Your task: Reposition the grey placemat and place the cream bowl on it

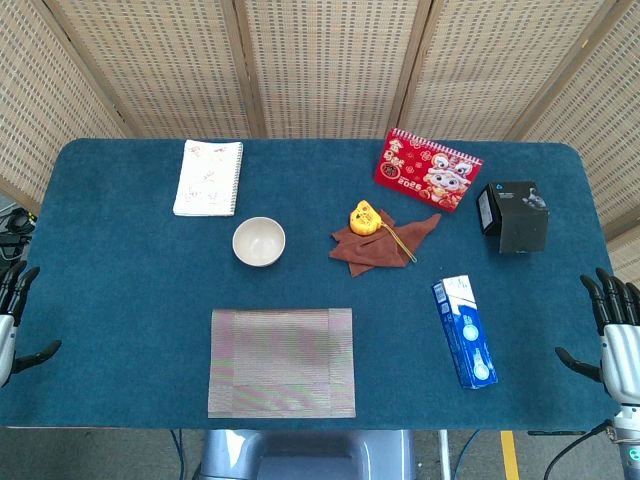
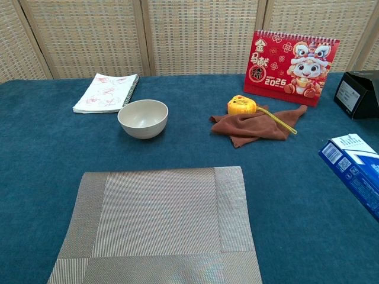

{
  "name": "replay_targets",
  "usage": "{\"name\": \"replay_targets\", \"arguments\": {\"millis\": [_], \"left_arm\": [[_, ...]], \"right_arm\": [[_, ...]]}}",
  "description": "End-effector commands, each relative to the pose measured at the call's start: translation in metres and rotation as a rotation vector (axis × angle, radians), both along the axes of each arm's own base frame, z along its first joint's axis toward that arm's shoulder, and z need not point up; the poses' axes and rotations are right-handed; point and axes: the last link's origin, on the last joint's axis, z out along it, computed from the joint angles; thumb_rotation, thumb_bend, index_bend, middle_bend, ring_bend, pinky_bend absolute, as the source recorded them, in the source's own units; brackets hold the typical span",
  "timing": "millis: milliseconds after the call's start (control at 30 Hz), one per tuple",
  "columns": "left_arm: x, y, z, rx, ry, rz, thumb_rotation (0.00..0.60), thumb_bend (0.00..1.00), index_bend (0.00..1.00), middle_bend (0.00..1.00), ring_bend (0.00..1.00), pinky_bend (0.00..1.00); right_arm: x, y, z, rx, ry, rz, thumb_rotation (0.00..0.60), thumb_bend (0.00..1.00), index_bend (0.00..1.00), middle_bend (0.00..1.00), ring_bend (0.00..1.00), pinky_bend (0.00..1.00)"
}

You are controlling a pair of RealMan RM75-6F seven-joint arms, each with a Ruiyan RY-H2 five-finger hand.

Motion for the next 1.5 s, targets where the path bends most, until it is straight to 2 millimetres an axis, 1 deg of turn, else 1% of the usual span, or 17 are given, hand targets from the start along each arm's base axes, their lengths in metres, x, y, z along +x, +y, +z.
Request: {"name": "replay_targets", "arguments": {"millis": [33, 300, 400, 433, 567, 633, 700, 733, 800, 867, 1033, 1100, 1133, 1267, 1300, 1433, 1500], "left_arm": [[0.000, 0.000, -0.001, -0.001, 0.003, 0.001, 0.600, 0.00, 0.00, 0.00, 0.00, 0.00], [-0.002, 0.007, -0.009, -0.034, 0.017, 0.011, 0.600, 0.00, 0.00, 0.00, 0.00, 0.00], [0.003, 0.022, -0.021, -0.082, 0.030, -0.025, 0.600, 0.00, 0.00, 0.00, 0.00, 0.00], [0.006, 0.029, -0.025, -0.095, 0.028, -0.038, 0.600, 0.00, 0.00, 0.00, 0.00, 0.00], [0.026, 0.068, -0.049, -0.187, 0.034, -0.115, 0.600, 0.00, 0.00, 0.00, 0.00, 0.00], [0.040, 0.092, -0.063, -0.237, 0.048, -0.157, 0.600, 0.00, 0.00, 0.00, 0.00, 0.00], [0.062, 0.124, -0.082, -0.285, 0.074, -0.221, 0.600, 0.00, 0.00, 0.00, 0.00, 0.00], [0.075, 0.144, -0.096, -0.311, 0.088, -0.248, 0.600, 0.00, 0.00, 0.00, 0.00, 0.00], [0.087, 0.166, -0.112, -0.334, 0.099, -0.260, 0.600, 0.00, 0.00, 0.00, 0.00, 0.00], [0.095, 0.180, -0.128, -0.360, 0.104, -0.262, 0.600, 0.00, 0.00, 0.00, 0.00, 0.00], [0.106, 0.202, -0.155, -0.405, 0.132, -0.257, 0.600, 0.00, 0.00, 0.00, 0.00, 0.00], [0.109, 0.207, -0.162, -0.414, 0.139, -0.258, 0.600, 0.00, 0.02, 0.00, 0.00, 0.00], [0.111, 0.209, -0.166, -0.419, 0.143, -0.259, 0.600, 0.00, 0.06, 0.00, 0.00, 0.00], [0.118, 0.217, -0.181, -0.441, 0.167, -0.272, 0.600, 0.05, 0.24, 0.00, 0.00, 0.00], [0.121, 0.221, -0.189, -0.446, 0.183, -0.279, 0.600, 0.08, 0.28, 0.00, 0.00, 0.00], [0.132, 0.231, -0.217, -0.467, 0.200, -0.282, 0.600, 0.18, 0.36, 0.00, 0.00, 0.00], [0.134, 0.234, -0.224, -0.466, 0.206, -0.281, 0.600, 0.22, 0.37, 0.00, 0.00, 0.00]], "right_arm": [[0.000, 0.000, 0.000, 0.000, 0.002, -0.001, 0.600, 0.00, 0.09, 0.00, 0.00, 0.00], [-0.002, -0.001, 0.001, -0.005, -0.001, -0.011, 0.600, 0.00, 0.09, 0.00, 0.00, 0.00], [-0.003, -0.002, 0.001, -0.003, -0.004, -0.015, 0.600, 0.00, 0.09, 0.00, 0.00, 0.00], [-0.003, -0.003, 0.001, -0.002, -0.005, -0.017, 0.600, 0.00, 0.09, 0.00, 0.00, 0.00], [-0.004, -0.005, 0.002, -0.007, -0.008, -0.020, 0.600, 0.00, 0.09, 0.00, 0.00, 0.00], [-0.005, -0.007, 0.002, -0.009, -0.007, -0.026, 0.600, 0.00, 0.09, 0.00, 0.00, 0.00], [-0.008, -0.010, 0.002, -0.011, -0.001, -0.039, 0.600, 0.00, 0.09, 0.00, 0.00, 0.00], [-0.010, -0.011, 0.002, -0.011, 0.003, -0.051, 0.600, 0.00, 0.10, 0.00, 0.00, 0.00], [-0.013, -0.014, 0.001, -0.011, 0.005, -0.064, 0.600, 0.00, 0.10, 0.00, 0.00, 0.00], [-0.016, -0.017, 0.001, -0.010, 0.006, -0.078, 0.600, 0.00, 0.10, 0.00, 0.00, 0.00], [-0.022, -0.021, 0.000, -0.004, 0.006, -0.104, 0.600, 0.00, 0.10, 0.00, 0.00, 0.00], [-0.024, -0.022, 0.000, -0.004, 0.006, -0.110, 0.600, 0.00, 0.10, 0.00, 0.00, 0.00], [-0.024, -0.023, 0.000, -0.004, 0.006, -0.112, 0.600, 0.00, 0.10, 0.00, 0.00, 0.00], [-0.026, -0.024, -0.001, -0.002, 0.006, -0.121, 0.600, 0.00, 0.10, 0.00, 0.00, 0.00], [-0.027, -0.025, -0.001, -0.001, 0.006, -0.124, 0.600, 0.00, 0.10, 0.00, 0.00, 0.00], [-0.030, -0.027, -0.001, -0.002, 0.007, -0.138, 0.600, 0.00, 0.10, 0.00, 0.00, 0.00], [-0.030, -0.028, -0.002, -0.001, 0.008, -0.140, 0.600, 0.00, 0.10, 0.00, 0.00, 0.00]]}}
